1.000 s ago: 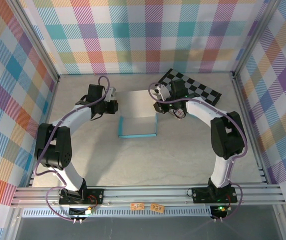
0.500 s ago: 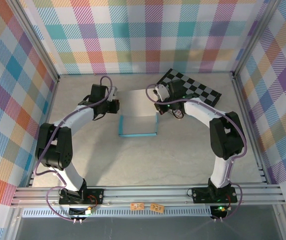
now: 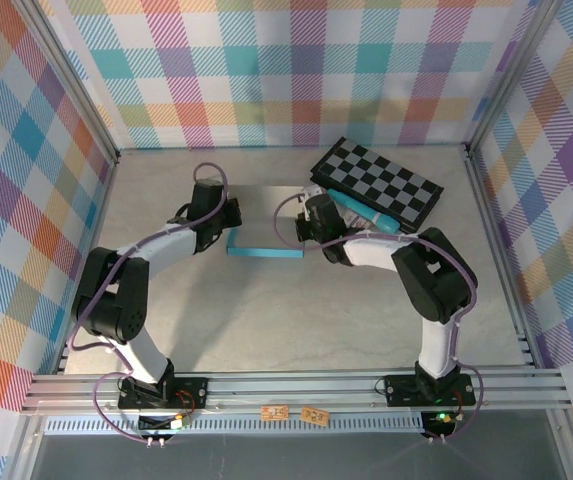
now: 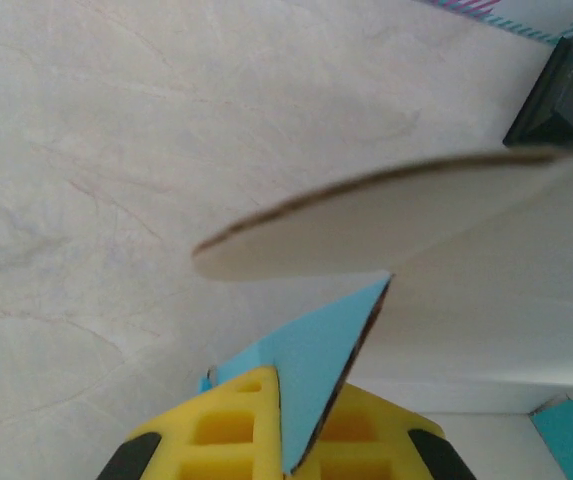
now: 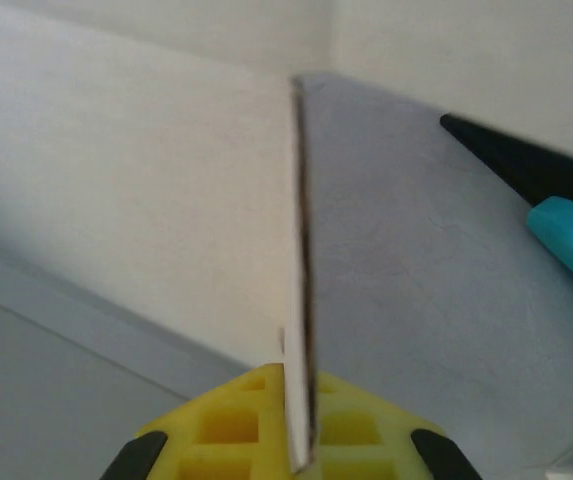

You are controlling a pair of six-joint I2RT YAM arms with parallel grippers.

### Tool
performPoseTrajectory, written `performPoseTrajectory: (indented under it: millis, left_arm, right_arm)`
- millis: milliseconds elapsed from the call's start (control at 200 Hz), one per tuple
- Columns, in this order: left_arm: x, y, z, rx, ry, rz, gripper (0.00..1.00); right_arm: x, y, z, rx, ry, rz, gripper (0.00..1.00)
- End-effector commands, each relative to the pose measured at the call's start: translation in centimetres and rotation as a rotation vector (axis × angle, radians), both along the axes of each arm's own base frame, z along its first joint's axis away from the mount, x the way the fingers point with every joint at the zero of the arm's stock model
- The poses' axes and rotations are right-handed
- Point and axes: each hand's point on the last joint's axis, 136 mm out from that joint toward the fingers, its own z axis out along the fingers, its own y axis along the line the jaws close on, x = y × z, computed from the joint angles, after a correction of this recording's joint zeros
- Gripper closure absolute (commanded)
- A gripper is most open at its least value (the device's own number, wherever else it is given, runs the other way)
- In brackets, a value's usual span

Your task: Fold the paper box

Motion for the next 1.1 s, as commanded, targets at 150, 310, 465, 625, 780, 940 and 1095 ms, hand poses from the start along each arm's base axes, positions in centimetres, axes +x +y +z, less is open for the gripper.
performPoseTrajectory:
  millis: [150, 310, 465, 625, 780, 940, 1095]
  left_arm:
    - [-1.8, -3.5, 3.6, -0.188, -0.193, -0.118, 1.0]
    - [-3.3, -2.9, 1.8, -0.189, -0.174, -0.114, 1.0]
    - [-4.8, -2.1, 0.0, -0.21, -0.157, -0.08, 1.0]
    - [-5.6, -1.9, -0.5, -0.226, -0.159, -0.073, 1.0]
    - [-6.7, -1.8, -1.3, -0.236, -0.167, -0.077, 1.0]
    - [-7.7, -1.4, -2.6, -0.236, -0.18, -0.083, 1.0]
    - [-8.7, -1.2, -4.7, -0.221, -0.177, -0.096, 1.0]
  right_arm:
    - [-0.1, 2.8, 1.8, 0.157, -0.152, 0.008, 1.0]
    - [-0.5, 3.6, 0.9, 0.131, -0.079, 0.009, 1.0]
    - [-1.5, 2.6, 0.0, 0.15, -0.01, -0.053, 1.0]
    - [-2.8, 3.2, -1.1, 0.145, -0.019, -0.04, 1.0]
    - [-3.7, 3.6, -1.5, 0.136, -0.082, -0.034, 1.0]
    - [-4.9, 2.8, -2.8, 0.114, -0.097, -0.051, 1.0]
    - [-5.8, 2.2, -4.4, 0.036, -0.113, -0.056, 1.0]
